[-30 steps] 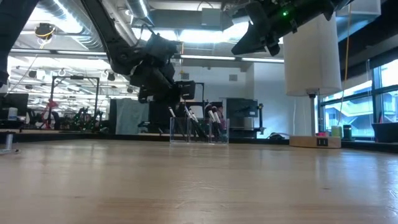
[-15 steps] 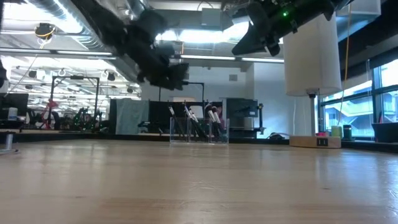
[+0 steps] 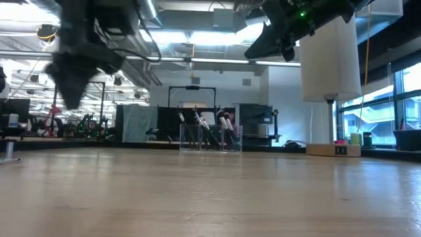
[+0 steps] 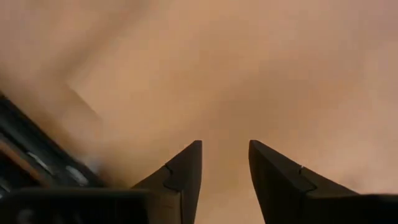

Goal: Put items in baskets/containers
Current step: Put the black eyeshadow brush into the transparent organizer

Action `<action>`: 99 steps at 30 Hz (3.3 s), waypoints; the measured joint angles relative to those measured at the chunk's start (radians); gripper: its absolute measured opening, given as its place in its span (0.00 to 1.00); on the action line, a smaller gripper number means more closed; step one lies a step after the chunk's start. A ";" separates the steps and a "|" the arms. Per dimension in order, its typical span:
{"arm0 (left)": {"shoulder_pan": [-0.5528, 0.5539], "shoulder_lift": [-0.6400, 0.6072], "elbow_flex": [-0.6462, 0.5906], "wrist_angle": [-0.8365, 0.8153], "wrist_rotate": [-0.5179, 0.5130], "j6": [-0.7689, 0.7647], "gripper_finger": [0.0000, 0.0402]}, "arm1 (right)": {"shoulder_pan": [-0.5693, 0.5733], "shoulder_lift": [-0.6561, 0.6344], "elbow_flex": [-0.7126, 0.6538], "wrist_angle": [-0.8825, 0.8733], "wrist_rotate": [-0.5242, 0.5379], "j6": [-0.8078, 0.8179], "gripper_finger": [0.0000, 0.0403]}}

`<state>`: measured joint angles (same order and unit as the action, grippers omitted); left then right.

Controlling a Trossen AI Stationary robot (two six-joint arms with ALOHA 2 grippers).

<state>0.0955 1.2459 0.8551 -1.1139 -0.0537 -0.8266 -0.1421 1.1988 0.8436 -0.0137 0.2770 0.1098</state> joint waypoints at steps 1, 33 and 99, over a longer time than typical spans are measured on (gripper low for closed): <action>-0.048 -0.003 0.000 -0.006 0.031 -0.058 0.31 | 0.000 0.000 0.000 0.000 -0.014 0.004 0.09; -0.566 0.394 0.000 0.281 0.141 -0.838 0.44 | 0.000 0.001 0.000 -0.015 -0.061 0.043 0.09; 0.474 0.429 0.048 1.593 -0.365 0.320 0.05 | -0.019 0.000 0.000 -0.068 0.098 0.095 0.09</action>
<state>0.5692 1.6751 0.9035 0.4792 -0.4191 -0.5071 -0.1608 1.1992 0.8440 -0.0814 0.3752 0.2050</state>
